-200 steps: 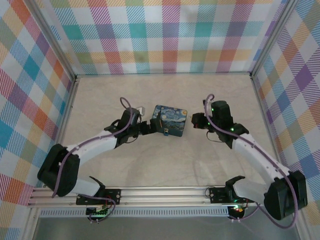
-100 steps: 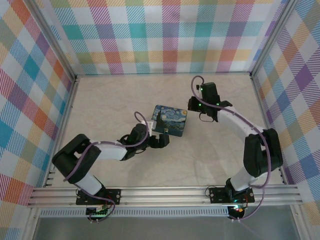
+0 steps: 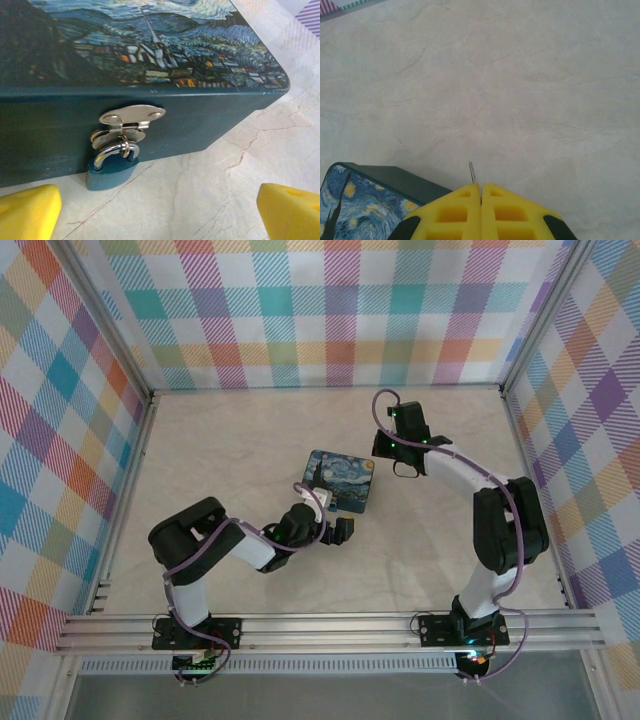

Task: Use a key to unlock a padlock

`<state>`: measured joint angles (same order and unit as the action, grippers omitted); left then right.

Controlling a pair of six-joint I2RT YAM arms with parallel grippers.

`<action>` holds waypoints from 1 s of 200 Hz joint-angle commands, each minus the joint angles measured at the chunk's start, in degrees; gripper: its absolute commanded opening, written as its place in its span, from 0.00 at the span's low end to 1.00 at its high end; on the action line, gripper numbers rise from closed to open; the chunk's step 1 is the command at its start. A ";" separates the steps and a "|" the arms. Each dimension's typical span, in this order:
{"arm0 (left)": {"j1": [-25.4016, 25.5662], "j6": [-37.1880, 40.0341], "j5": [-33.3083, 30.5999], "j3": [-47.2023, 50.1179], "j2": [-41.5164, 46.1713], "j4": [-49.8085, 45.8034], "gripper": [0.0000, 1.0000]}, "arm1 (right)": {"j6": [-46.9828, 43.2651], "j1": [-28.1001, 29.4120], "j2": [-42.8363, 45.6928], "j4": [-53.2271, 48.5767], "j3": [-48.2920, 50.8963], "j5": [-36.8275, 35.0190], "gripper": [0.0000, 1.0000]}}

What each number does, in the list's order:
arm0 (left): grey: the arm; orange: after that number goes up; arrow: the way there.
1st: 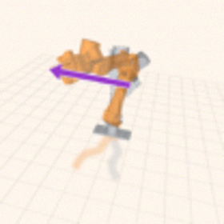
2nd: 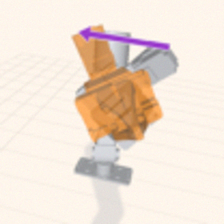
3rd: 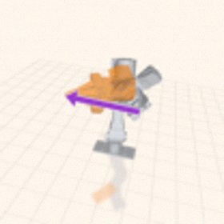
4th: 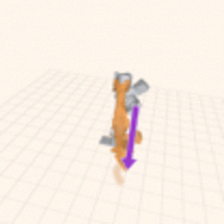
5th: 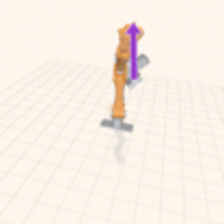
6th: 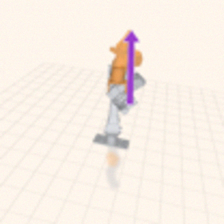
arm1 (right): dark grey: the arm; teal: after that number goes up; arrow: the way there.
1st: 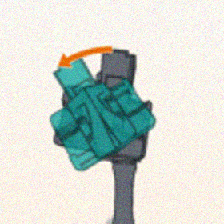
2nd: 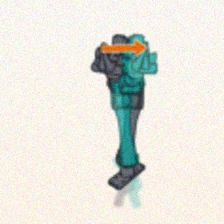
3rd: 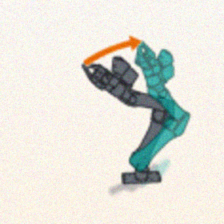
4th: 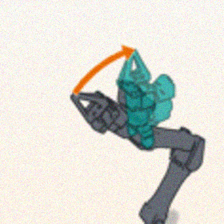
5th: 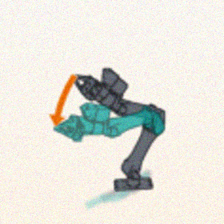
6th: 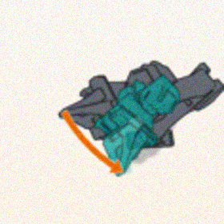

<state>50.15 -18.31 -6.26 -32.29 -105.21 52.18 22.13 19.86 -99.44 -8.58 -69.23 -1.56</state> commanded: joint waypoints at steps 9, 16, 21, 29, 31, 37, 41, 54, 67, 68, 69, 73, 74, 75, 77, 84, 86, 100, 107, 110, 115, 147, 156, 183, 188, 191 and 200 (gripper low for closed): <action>2.03 3.07 -1.96 -3.22 -3.16 4.51 1.00 | -0.96 -0.39 -1.84 2.49 -1.43 -3.06 0.00; 2.13 3.10 -1.58 -3.51 -3.63 4.82 1.00 | -0.95 -0.35 -2.29 2.52 -1.48 -3.58 0.00; 2.14 3.26 -1.24 -3.69 -3.92 5.10 1.00 | -0.95 -0.35 -2.62 2.68 -1.43 -3.92 0.00; 2.23 3.52 -0.53 -3.98 -4.37 5.50 1.00 | -0.86 -0.35 -3.18 2.92 -1.36 -4.15 0.00; 2.23 3.60 -0.34 -4.04 -4.50 5.55 1.00 | -0.86 -0.35 -3.32 2.95 -1.35 -4.17 0.00; 2.28 4.05 0.32 -4.17 -4.75 5.76 0.99 | -0.82 -0.35 -3.76 3.04 -1.34 -4.00 0.00; 2.29 4.15 0.84 -4.26 -4.94 5.96 0.99 | -0.78 -0.33 -4.07 3.06 -1.28 -3.87 0.00; 2.32 4.26 1.99 -4.52 -5.33 6.50 0.97 | -0.35 -0.37 -4.73 3.51 -1.01 -2.88 0.00; 2.25 4.25 3.24 -4.78 -5.36 6.55 0.95 | -0.03 -0.35 -5.19 3.91 -0.51 -2.15 0.00; 2.24 4.25 3.34 -4.79 -5.36 6.54 0.95 | -0.01 -0.35 -5.21 3.96 -0.44 -2.10 0.00; 2.24 4.25 3.40 -4.79 -5.36 6.53 0.94 | -0.04 -0.35 -5.27 3.98 -0.41 -2.07 0.00; 2.23 4.16 3.67 -4.80 -5.28 6.60 0.94 | 0.11 -0.35 -5.32 4.13 -0.23 -1.97 0.00; 2.23 4.20 3.73 -4.80 -5.28 6.65 0.94 | 0.11 -0.35 -5.32 4.16 -0.17 -1.92 0.00; 2.23 4.18 3.86 -4.80 -5.27 6.68 0.94 | 0.11 -0.35 -5.41 4.17 -0.10 -1.85 0.00; 2.23 4.16 4.08 -4.80 -5.27 6.74 0.94 | 0.17 -0.37 -5.41 4.25 0.02 -1.79 0.00; 2.17 4.09 5.04 -4.80 -5.10 6.79 0.92 | 0.15 -0.35 -5.42 4.38 0.36 -1.46 0.00; 2.17 4.01 5.25 -4.84 -5.09 6.79 0.92 | 0.16 -0.35 -5.44 4.47 0.51 -1.43 0.00; 1.52 3.27 8.02 -4.93 -5.01 6.70 0.86 | 0.19 -0.35 -5.18 4.91 1.47 -1.47 0.00; 1.08 2.92 9.72 -5.03 -4.92 6.75 0.83 | 0.19 -0.35 -5.08 5.05 1.91 -1.45 0.00; 0.95 2.73 10.23 -5.12 -4.92 6.64 0.82 | 0.19 -0.35 -5.02 5.06 2.07 -1.43 0.00; 0.63 2.31 10.89 -5.20 -4.79 6.33 0.82 | 0.19 -0.37 -4.85 5.32 2.37 -1.43 0.00; -1.20 -0.43 14.83 -5.19 -4.83 7.26 0.80 | 0.11 -0.35 -4.25 5.93 3.56 -0.72 0.00; -2.07 -1.71 16.18 -5.19 -5.05 7.80 0.78 | 0.11 -0.39 -4.05 6.03 3.74 -0.72 0.00; -4.42 -5.69 19.42 -5.19 -6.27 10.33 0.76 | 0.03 -0.37 -3.50 6.22 4.24 -0.37 0.00; -4.69 -6.23 19.78 -5.31 -6.54 10.70 0.76 | 0.02 -0.39 -3.33 6.19 4.32 -0.31 0.00; -4.88 -6.68 20.00 -5.30 -6.69 11.00 0.75 | 0.02 -0.35 -3.27 6.28 4.36 -0.36 0.00; -5.23 -7.83 20.43 -5.32 -7.08 11.79 0.75 | 0.02 -0.34 -3.05 6.25 4.53 -0.34 0.00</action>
<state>46.46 -21.85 10.35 -36.42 -110.69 58.87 22.00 19.79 -104.51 -2.98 -65.82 -3.01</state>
